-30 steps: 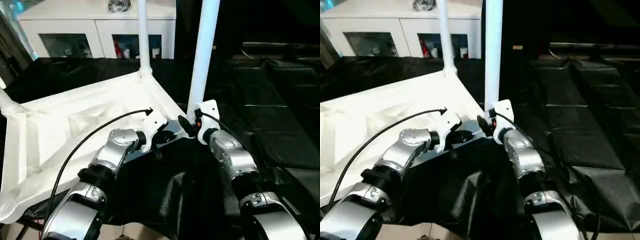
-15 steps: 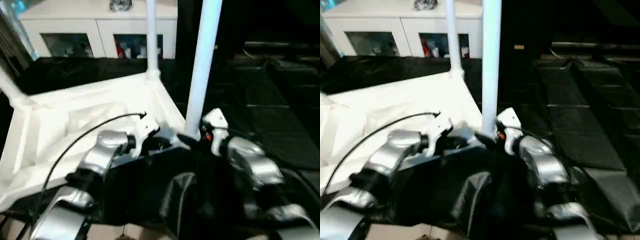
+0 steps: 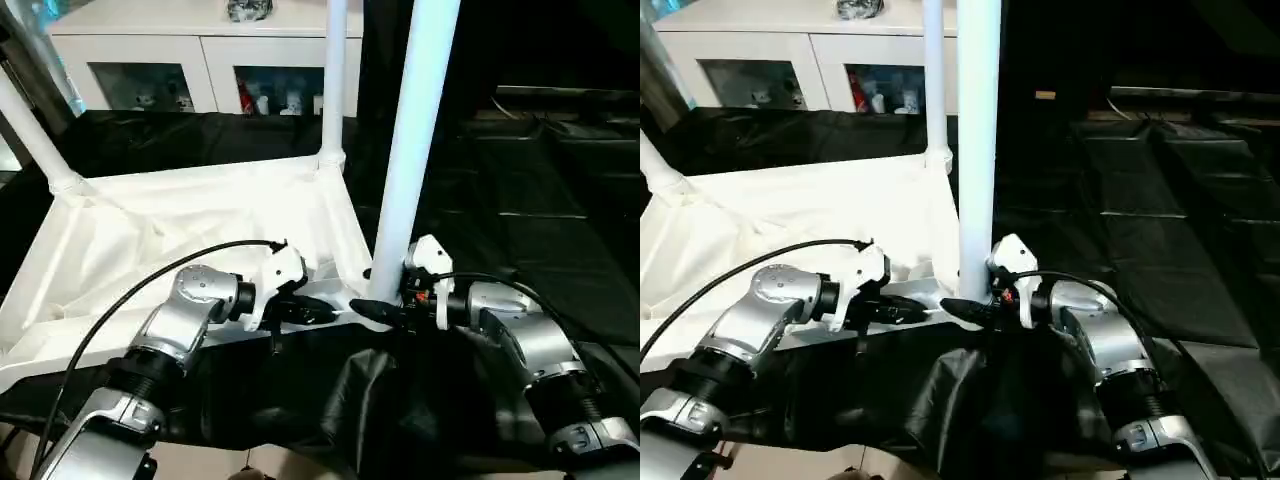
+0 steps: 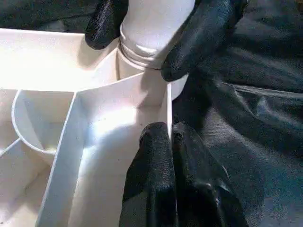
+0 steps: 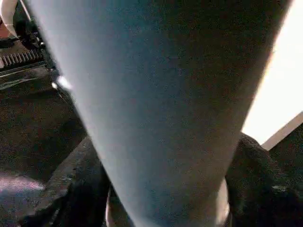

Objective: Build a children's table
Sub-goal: Rotate leg to tighten

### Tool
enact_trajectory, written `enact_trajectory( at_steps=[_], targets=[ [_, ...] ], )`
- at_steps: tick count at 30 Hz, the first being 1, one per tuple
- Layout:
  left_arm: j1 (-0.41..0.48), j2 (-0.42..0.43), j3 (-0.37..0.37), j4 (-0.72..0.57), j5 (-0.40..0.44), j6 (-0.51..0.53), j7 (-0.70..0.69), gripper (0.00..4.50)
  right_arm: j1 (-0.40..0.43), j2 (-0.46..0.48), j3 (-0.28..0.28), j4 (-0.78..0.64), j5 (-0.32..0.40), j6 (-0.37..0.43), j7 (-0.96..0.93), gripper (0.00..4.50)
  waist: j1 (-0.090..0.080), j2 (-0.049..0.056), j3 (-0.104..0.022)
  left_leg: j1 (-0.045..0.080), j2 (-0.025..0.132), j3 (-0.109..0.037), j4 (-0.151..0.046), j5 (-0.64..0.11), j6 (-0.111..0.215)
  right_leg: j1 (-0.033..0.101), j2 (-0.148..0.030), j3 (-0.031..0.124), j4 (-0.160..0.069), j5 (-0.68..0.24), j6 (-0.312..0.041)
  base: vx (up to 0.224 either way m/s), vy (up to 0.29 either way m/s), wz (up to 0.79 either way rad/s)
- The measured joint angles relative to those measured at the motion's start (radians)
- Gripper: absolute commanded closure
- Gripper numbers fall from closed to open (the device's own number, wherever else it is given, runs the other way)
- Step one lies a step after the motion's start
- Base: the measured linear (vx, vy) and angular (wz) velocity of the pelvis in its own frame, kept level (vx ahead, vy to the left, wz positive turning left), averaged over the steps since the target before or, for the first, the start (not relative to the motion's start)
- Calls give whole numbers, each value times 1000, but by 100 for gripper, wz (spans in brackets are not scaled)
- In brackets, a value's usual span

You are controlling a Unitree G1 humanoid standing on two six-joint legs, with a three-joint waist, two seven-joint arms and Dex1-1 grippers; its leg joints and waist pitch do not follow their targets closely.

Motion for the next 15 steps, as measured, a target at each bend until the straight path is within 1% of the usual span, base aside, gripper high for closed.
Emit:
enact_trajectory(
  at_steps=[3,5,7,11,13,14,15],
  targets=[
    [0,-4,0,0,0,3,11,450,2,5,0,-1,0,3,-9,181,0,0,0,0,0,0,0,0,0,0,0,0,0,0,0,0,0,0],
    [-3,-22,4,11,2,3,50,450,2,30,-11,4,-5,10,-68,183,-2,0,0,1,0,0,1,0,0,0,0,0,1,0,0,0,0,0],
    [-21,-44,13,44,12,3,110,450,-6,68,-38,30,-17,11,-170,184,-4,0,0,1,0,0,3,0,0,0,0,0,2,0,0,0,0,0],
    [-67,-92,23,108,33,6,223,450,-53,148,-88,95,-36,38,-377,184,-16,0,0,2,0,0,5,0,0,1,0,1,3,-2,4,0,0,0],
    [-99,-122,31,156,43,10,289,450,-89,201,-125,142,-42,45,-494,184,-21,0,0,2,0,0,6,0,0,1,0,1,4,-2,4,0,0,0],
    [-123,-148,35,193,49,12,342,450,-115,232,-147,178,-49,44,-583,185,-23,0,0,2,0,0,6,0,0,1,0,2,4,-2,4,0,0,0],
    [-134,-165,38,210,54,13,369,450,-128,245,-157,194,-52,41,-634,185,-25,0,0,2,0,-1,6,0,0,1,0,2,4,-2,4,0,0,0]
  ],
)
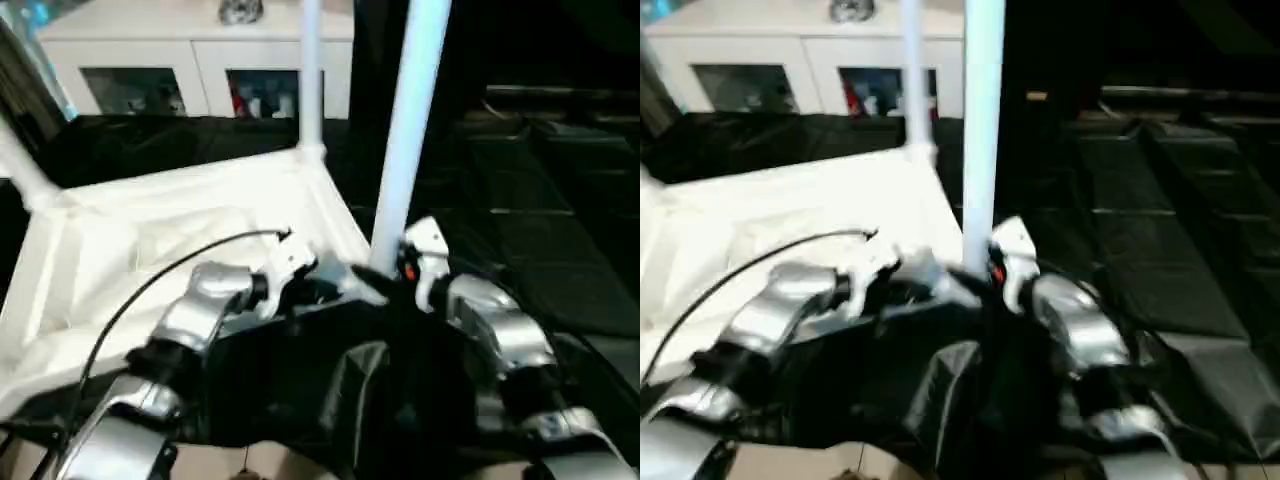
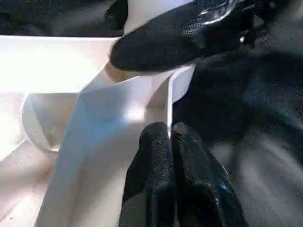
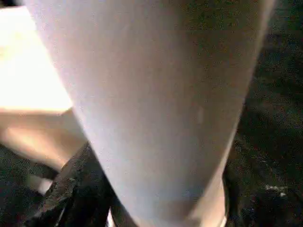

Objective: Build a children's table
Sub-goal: Rotate leg to tighten

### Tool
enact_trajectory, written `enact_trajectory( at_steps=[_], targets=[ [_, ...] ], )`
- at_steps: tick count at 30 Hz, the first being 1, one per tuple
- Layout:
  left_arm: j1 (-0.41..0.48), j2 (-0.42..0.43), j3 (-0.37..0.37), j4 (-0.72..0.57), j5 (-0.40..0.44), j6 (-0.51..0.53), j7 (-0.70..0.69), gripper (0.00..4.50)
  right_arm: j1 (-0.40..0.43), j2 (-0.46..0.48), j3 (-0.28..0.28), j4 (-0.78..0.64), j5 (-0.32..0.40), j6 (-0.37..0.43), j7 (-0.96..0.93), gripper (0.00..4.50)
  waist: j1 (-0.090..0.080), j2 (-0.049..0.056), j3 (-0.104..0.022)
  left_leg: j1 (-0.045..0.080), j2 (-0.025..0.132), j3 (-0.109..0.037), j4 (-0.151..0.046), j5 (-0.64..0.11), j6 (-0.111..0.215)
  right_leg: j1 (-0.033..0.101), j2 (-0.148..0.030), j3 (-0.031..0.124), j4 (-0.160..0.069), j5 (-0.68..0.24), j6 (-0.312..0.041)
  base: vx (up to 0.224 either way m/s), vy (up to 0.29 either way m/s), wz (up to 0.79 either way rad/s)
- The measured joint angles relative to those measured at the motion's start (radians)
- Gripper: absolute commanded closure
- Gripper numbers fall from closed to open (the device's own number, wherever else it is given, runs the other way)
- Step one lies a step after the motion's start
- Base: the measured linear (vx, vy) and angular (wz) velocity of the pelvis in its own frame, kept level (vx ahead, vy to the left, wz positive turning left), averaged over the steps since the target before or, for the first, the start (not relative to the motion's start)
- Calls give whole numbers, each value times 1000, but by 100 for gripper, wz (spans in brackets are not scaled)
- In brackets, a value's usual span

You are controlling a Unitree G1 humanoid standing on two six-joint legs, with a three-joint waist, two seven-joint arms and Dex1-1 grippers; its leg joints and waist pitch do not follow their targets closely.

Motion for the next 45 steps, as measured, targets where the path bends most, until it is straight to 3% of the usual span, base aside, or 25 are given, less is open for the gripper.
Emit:
enact_trajectory(
  at_steps=[5,7,11,16,21,26,37,38,44,45],
  targets=[
    [-20,-30,11,33,9,-3,57,450,-33,33,-9,64,-25,-56,-112,185,1,1,-1,0,0,0,-3,0,0,0,0,0,0,2,-4,0,0,0],
    [-20,-28,11,33,9,-11,50,450,-30,32,-9,72,-25,-83,-97,129,1,1,-1,0,0,0,-4,0,0,-1,0,0,0,2,-4,0,0,0],
    [-11,-5,11,28,8,-35,5,450,-19,15,-11,60,-19,-85,14,81,0,1,-1,0,0,0,-4,0,0,-1,0,-1,0,2,-4,0,0,0],
    [33,49,10,-31,-9,-45,-93,450,20,-44,50,2,-12,-86,191,50,1,1,0,-1,0,0,-5,0,0,-1,0,-1,0,2,-4,0,0,0],
    [67,100,-7,-78,-27,-68,-209,450,90,-147,113,-83,7,-130,412,50,14,0,0,-2,0,0,-5,0,0,-1,0,-1,-2,2,-4,0,0,0],
    [91,138,-21,-118,-35,-85,-303,450,126,-222,141,-160,28,-108,581,50,26,-1,1,-2,0,0,-4,0,0,-1,0,-1,-1,2,-4,0,0,0],
    [128,168,-38,-188,-61,-41,-405,450,137,-243,157,-200,61,-67,665,126,29,-1,1,-2,1,0,-4,0,0,-1,0,-1,-1,2,-3,0,0,0],
    [130,168,-38,-192,-61,-40,-405,450,137,-242,157,-202,62,-63,665,157,29,-1,1,-2,1,0,-4,0,0,-1,0,-1,-1,2,-3,0,0,0],
    [125,149,-38,-181,-48,-50,-356,450,141,-220,144,-201,61,-38,615,187,29,-1,1,-2,1,0,-3,0,0,-1,0,-1,-1,2,-3,0,0,0],
    [107,131,-37,-154,-38,-48,-316,450,138,-199,121,-189,57,-26,555,189,28,-1,1,-1,1,0,-2,0,0,0,0,-1,0,2,-3,0,0,0]
  ],
)
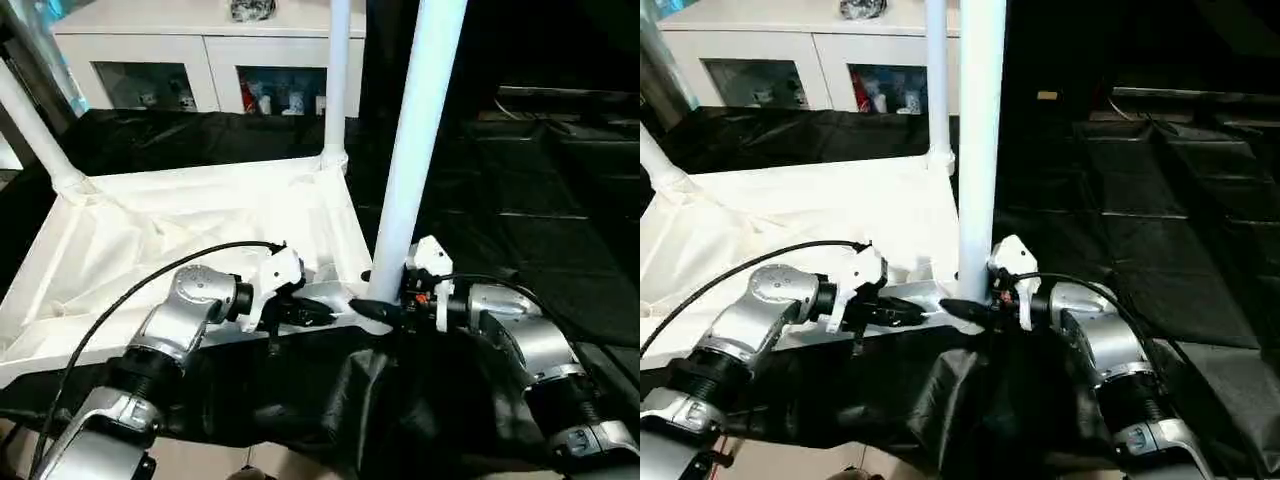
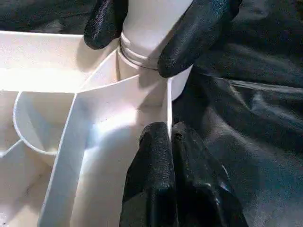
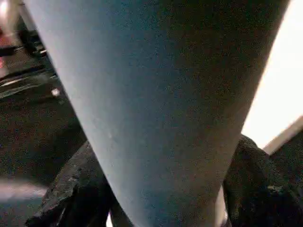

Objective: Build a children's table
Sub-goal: Rotate leg to tighten

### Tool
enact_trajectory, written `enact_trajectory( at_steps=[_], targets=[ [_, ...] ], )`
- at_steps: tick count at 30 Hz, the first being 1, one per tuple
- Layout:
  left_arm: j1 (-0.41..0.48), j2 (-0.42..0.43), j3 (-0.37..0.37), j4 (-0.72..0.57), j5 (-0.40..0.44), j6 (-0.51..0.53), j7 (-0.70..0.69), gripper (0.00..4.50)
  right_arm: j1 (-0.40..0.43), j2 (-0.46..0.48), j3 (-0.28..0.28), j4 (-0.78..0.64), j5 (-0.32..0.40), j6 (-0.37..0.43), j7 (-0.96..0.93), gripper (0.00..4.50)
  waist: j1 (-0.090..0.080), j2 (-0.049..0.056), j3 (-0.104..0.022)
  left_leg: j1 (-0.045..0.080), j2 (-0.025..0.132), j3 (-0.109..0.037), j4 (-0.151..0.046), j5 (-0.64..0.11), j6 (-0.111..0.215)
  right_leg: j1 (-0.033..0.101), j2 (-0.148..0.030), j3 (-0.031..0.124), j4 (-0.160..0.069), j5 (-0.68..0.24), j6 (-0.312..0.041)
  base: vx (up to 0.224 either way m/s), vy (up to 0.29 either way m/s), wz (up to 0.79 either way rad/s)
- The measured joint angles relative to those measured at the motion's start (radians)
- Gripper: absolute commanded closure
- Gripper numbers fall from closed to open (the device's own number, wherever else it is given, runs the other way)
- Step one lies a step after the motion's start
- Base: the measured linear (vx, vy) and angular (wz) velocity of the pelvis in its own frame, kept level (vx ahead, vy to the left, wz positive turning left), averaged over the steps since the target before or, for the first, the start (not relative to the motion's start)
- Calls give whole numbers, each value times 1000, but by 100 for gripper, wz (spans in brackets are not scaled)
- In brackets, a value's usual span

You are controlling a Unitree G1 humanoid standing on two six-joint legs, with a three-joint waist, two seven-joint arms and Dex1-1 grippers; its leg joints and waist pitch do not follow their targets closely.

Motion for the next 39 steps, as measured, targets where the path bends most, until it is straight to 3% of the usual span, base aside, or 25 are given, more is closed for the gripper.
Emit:
enact_trajectory(
  at_steps=[6,9,14,15,16,19,21,25,34,39],
  targets=[
    [-54,-77,18,87,31,6,185,450,-53,107,-74,90,-28,5,-300,191,-14,0,0,2,0,0,1,0,0,0,0,1,0,-2,3,0,0,0],
    [-94,-128,33,149,51,9,303,450,-119,187,-117,172,-58,2,-515,191,-24,1,-1,1,0,0,1,0,0,0,0,1,1,-1,2,0,0,0],
    [-111,-160,47,171,62,17,361,450,-152,227,-130,228,-87,-46,-641,191,-28,3,-2,1,-1,0,-2,0,0,0,0,1,0,0,0,0,0,0],
    [-111,-160,48,171,63,16,361,450,-151,227,-130,232,-90,-57,-637,191,-28,3,-2,1,-1,0,-3,0,0,0,0,1,0,0,0,0,0,0],
    [-111,-159,47,171,64,10,358,450,-148,223,-131,230,-86,-60,-619,136,-28,3,-2,1,-1,0,-3,0,0,0,0,0,0,0,0,0,0,0],
    [-105,-144,46,169,63,-5,326,450,-121,206,-137,197,-67,-54,-521,118,-26,3,-1,1,-1,0,-5,0,0,0,0,0,-1,0,0,0,0,0],
    [-100,-131,48,164,62,-13,302,450,-109,195,-137,182,-52,-49,-469,84,-28,3,-1,1,-1,0,-4,0,0,0,0,0,-1,0,0,0,0,0],
    [-66,-84,46,119,45,-20,215,450,-73,138,-93,133,-34,-41,-299,57,-29,3,-1,1,-1,0,-4,0,0,0,0,0,-1,0,0,0,0,0],
    [-32,-21,11,49,22,-37,39,450,-31,-2,-4,37,-9,-36,5,57,-3,1,0,-1,0,0,-4,0,0,-1,0,-1,-2,0,0,0,0,0],
    [0,13,-1,-1,5,-24,-33,450,-8,-34,21,-2,0,-32,96,72,-1,0,1,-1,0,0,-4,0,0,-1,0,-1,-2,0,0,0,0,0]
  ],
)
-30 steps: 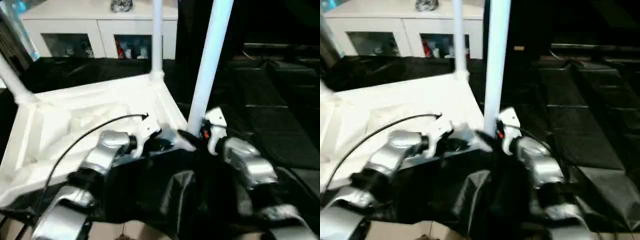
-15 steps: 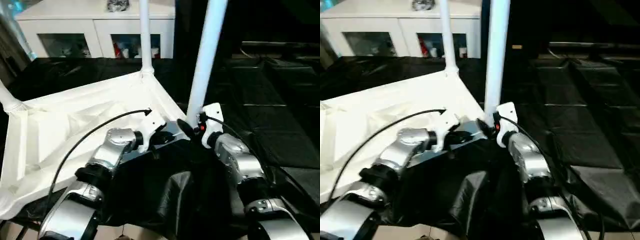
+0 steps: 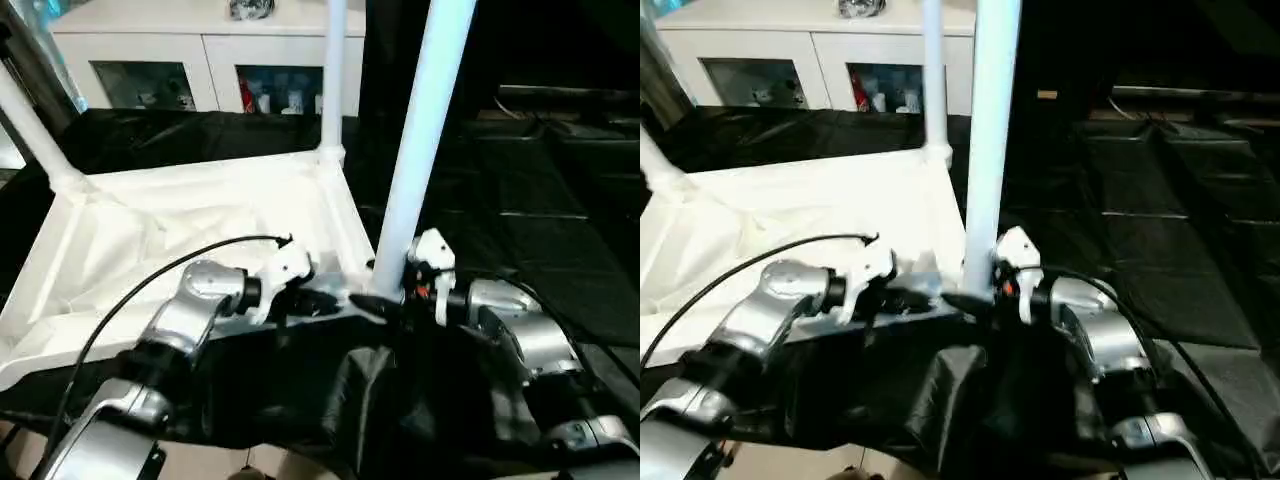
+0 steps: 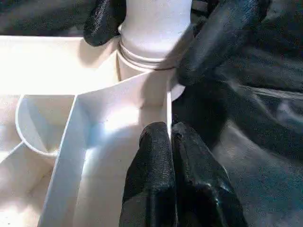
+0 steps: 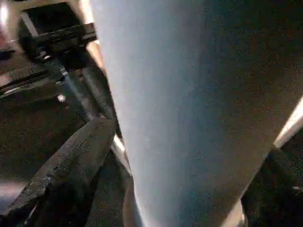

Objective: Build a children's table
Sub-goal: Rotate leg to tighten

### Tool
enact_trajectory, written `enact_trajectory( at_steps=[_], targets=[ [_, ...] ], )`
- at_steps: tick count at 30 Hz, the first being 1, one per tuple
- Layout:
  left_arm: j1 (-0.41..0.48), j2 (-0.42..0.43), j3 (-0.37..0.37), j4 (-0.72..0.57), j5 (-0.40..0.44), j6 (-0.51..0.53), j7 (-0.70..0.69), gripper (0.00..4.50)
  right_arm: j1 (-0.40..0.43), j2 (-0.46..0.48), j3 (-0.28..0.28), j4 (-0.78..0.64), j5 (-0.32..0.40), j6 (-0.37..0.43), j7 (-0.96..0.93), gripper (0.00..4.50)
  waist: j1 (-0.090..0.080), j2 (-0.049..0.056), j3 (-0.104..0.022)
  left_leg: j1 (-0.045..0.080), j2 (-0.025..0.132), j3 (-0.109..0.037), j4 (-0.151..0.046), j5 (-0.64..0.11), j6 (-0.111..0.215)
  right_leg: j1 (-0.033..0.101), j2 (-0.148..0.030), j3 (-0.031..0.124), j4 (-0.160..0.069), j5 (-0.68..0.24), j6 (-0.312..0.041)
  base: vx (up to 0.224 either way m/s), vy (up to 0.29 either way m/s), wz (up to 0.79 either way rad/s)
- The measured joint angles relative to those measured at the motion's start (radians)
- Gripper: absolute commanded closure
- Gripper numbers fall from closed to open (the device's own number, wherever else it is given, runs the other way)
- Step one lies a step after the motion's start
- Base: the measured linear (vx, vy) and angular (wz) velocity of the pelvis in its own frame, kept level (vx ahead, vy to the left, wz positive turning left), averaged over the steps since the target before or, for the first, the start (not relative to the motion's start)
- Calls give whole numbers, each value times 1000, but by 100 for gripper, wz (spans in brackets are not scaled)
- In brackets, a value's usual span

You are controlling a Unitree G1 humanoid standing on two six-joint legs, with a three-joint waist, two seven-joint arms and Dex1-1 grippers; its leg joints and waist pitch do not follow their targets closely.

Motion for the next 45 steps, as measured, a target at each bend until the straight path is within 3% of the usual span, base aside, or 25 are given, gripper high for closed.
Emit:
enact_trajectory(
  at_steps=[14,20,26,30,33,34,41,45],
  targets=[
    [17,9,-11,-30,-14,21,-19,450,11,-1,2,-15,17,22,14,191,4,-1,0,0,0,0,1,0,0,1,0,0,0,0,0,0,0,0],
    [-34,-55,-4,58,14,-1,114,450,3,54,-65,19,-7,24,-173,203,0,0,0,1,0,0,5,1,0,2,0,1,1,-2,4,0,0,0],
    [-91,-138,30,141,44,37,319,450,-104,208,-142,159,-51,35,-572,204,-27,1,-1,2,0,0,5,1,0,2,0,1,2,-2,3,0,0,0],
    [-106,-155,42,167,50,38,364,450,-128,256,-151,202,-86,-9,-692,204,-29,2,-2,2,0,0,3,1,0,2,0,1,2,1,-1,0,0,0],
    [-106,-157,46,168,50,37,359,450,-121,258,-149,207,-100,-50,-686,204,-29,4,-2,2,-1,0,1,1,0,1,0,1,1,1,-1,0,0,0],
    [-106,-156,47,168,50,37,353,450,-120,256,-151,206,-94,-51,-672,149,-29,4,-2,2,-1,0,1,1,0,1,0,1,1,1,-1,0,0,0],
    [-90,-117,48,151,40,23,270,450,-88,218,-146,168,-55,-32,-490,85,-29,4,-2,2,0,0,0,1,0,1,0,0,1,1,-1,0,0,0],
    [-63,-72,32,107,31,6,179,450,-52,123,-71,106,-54,-27,-313,85,-25,4,-2,1,0,0,-1,0,0,1,0,0,-1,1,-1,0,0,0]
  ],
)
